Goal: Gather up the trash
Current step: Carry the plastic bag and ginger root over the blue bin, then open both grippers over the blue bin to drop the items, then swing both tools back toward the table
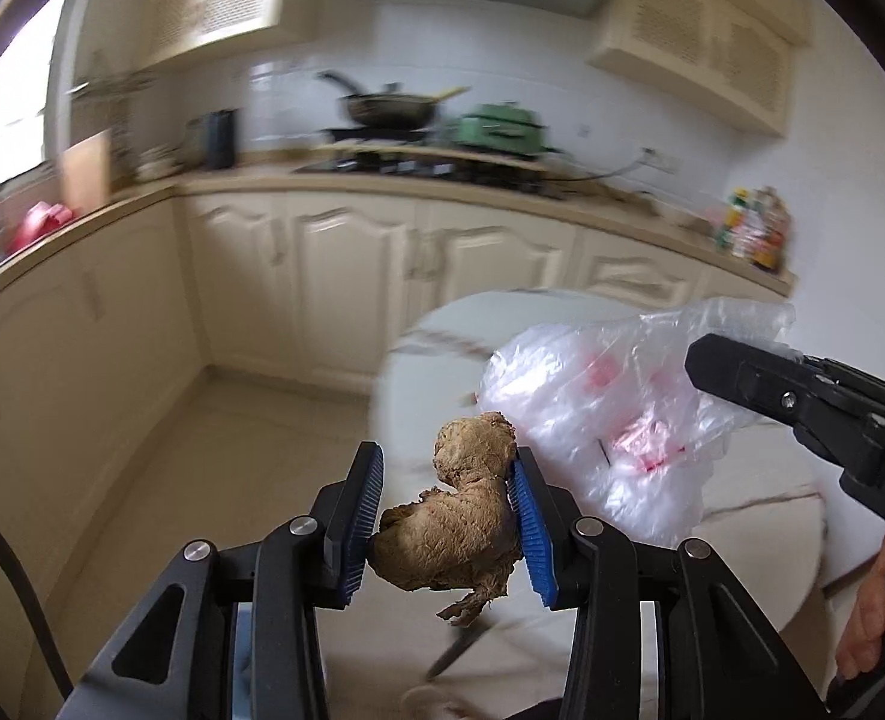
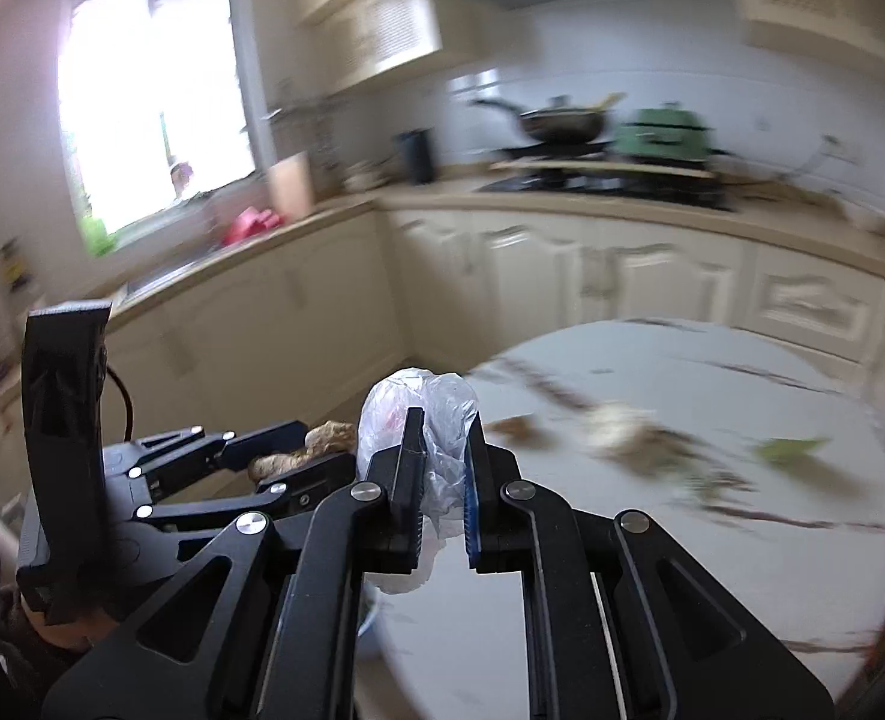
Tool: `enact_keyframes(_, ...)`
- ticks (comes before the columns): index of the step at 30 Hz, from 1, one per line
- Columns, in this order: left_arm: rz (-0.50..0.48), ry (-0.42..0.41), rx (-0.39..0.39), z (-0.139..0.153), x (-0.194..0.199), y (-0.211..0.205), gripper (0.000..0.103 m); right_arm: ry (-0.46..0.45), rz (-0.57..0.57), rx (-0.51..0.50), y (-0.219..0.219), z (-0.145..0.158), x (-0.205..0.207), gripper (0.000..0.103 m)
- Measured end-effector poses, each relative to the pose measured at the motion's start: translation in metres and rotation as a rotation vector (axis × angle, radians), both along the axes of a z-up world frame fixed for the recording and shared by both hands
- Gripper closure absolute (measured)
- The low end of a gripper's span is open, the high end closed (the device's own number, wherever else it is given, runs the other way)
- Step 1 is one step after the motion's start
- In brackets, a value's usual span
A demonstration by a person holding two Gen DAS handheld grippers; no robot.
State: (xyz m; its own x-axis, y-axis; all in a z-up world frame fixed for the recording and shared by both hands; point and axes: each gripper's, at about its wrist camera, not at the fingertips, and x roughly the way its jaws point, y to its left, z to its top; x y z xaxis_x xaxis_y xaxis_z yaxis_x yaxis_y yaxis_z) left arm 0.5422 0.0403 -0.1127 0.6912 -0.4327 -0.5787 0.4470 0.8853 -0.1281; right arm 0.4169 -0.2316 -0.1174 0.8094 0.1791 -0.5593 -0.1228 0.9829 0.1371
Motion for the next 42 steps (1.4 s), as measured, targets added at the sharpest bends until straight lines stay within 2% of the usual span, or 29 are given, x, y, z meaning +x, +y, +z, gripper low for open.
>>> enact_keyframes(5,0.153,0.102,0.040,-0.042,0.010,0.088,0.064,0.095,0.166,-0.024,0.094,-0.044,0.035,0.093)
enact_keyframes(8,0.232,0.199,0.068,-0.080,0.020,0.131,0.064,0.199,0.272,-0.033,0.151,-0.093,0.059,0.093)
enact_keyframes(13,0.326,0.381,0.096,-0.156,0.038,0.185,0.064,0.336,0.364,-0.092,0.222,-0.175,0.091,0.093)
enact_keyframes(17,0.364,0.468,0.110,-0.199,0.047,0.209,0.064,0.428,0.399,-0.119,0.251,-0.227,0.112,0.092)
enact_keyframes(22,0.393,0.537,0.113,-0.235,0.059,0.232,0.063,0.496,0.404,-0.115,0.268,-0.278,0.138,0.091)
enact_keyframes(26,0.438,0.583,0.155,-0.257,0.071,0.253,0.045,0.540,0.393,-0.085,0.271,-0.305,0.155,0.085)
enact_keyframes(29,0.459,0.598,0.165,-0.261,0.071,0.262,0.039,0.560,0.398,-0.055,0.270,-0.317,0.163,0.080)
enact_keyframes(33,0.500,0.607,0.168,-0.256,0.068,0.271,0.037,0.556,0.393,-0.044,0.265,-0.317,0.166,0.054)
enact_keyframes(35,0.529,0.592,0.169,-0.244,0.069,0.265,0.037,0.541,0.388,-0.052,0.265,-0.313,0.164,0.052)
enact_keyframes(39,0.577,0.543,0.161,-0.214,0.052,0.263,0.034,0.509,0.350,-0.075,0.261,-0.293,0.158,0.038)
enact_keyframes(42,0.616,0.468,0.131,-0.181,0.040,0.253,0.028,0.464,0.330,-0.104,0.260,-0.270,0.148,0.036)
